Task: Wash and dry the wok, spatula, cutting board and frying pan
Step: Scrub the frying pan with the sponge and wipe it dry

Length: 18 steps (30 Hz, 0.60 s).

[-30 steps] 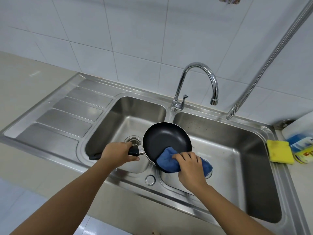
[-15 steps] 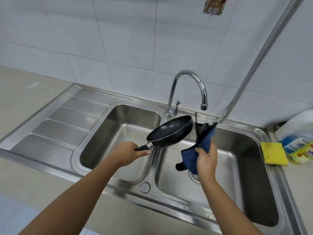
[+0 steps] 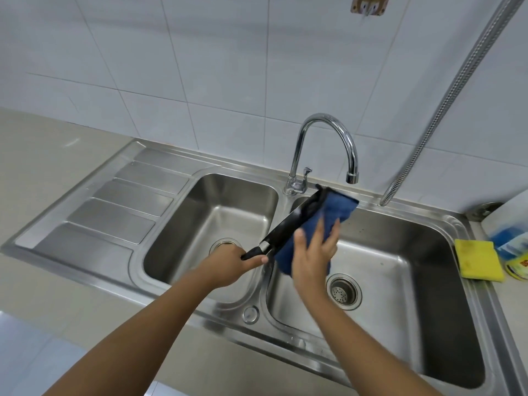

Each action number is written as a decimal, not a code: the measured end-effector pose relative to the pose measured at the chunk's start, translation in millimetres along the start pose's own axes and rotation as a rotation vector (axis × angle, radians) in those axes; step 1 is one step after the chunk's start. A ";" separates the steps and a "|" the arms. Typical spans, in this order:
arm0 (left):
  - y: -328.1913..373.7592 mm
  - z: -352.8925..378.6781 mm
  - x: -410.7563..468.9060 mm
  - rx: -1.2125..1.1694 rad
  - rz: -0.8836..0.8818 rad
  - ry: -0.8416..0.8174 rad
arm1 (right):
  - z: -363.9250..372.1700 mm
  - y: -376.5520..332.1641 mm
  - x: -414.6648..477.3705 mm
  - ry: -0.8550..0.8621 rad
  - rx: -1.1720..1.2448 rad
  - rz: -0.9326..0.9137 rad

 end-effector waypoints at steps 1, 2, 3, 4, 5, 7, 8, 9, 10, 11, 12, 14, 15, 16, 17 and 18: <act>2.8 -1.6 0.5 0.007 -0.001 0.011 | 8.0 0.8 -15.8 -0.025 -0.090 -0.100; 5.9 -3.4 1.3 0.021 0.000 0.022 | 14.0 3.2 -25.4 -0.050 -0.154 -0.190; 7.3 -4.8 2.9 0.038 0.002 0.029 | 17.6 4.8 -25.5 -0.062 -0.194 -0.244; 8.3 -6.1 4.2 0.055 0.003 0.030 | 17.5 2.7 -18.6 -0.066 -0.208 -0.254; 7.2 -7.3 4.7 0.072 0.000 0.027 | 15.4 0.1 -9.1 -0.063 -0.197 -0.252; 4.3 -10.3 3.7 0.080 -0.005 0.022 | 5.9 -6.8 10.3 -0.051 -0.114 -0.238; 3.3 -11.2 3.1 0.079 -0.007 0.016 | 0.9 -9.2 18.1 -0.040 -0.046 -0.216; 3.4 -12.2 1.6 0.082 -0.009 0.007 | -1.7 -10.8 22.0 -0.030 0.020 -0.189; 5.1 -12.7 -0.1 0.093 -0.008 -0.003 | -2.2 -11.4 22.1 -0.017 0.058 -0.169; 6.9 -11.7 -1.5 0.105 -0.005 -0.013 | -1.2 -10.7 17.4 -0.005 0.054 -0.168; 8.8 -9.9 -2.5 0.103 -0.001 -0.018 | 1.1 -8.6 9.3 0.002 0.009 -0.186; 14.0 -5.1 -4.5 0.048 0.006 -0.027 | 4.1 1.3 -9.1 -0.006 -0.113 -0.262; 18.9 -2.6 -5.5 0.018 0.009 -0.034 | 1.8 8.2 -14.1 -0.018 -0.155 -0.288; 25.5 -0.2 -5.9 -0.010 0.012 -0.051 | -4.7 13.5 -12.7 -0.026 -0.177 -0.294; 32.6 2.3 -5.6 -0.040 0.015 -0.073 | -14.1 16.4 -6.2 -0.018 -0.183 -0.289; 41.4 4.9 -5.3 -0.072 0.013 -0.098 | -26.1 18.1 3.1 0.005 -0.175 -0.277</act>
Point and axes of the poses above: each hand's wrist, its own x-axis towards the middle knuckle, its own z-axis out of the palm, y = z × x, the point moved 2 cm from there along x, towards the middle knuckle, and after that the axes turned 10 degrees about z, right-handed, at the moved point
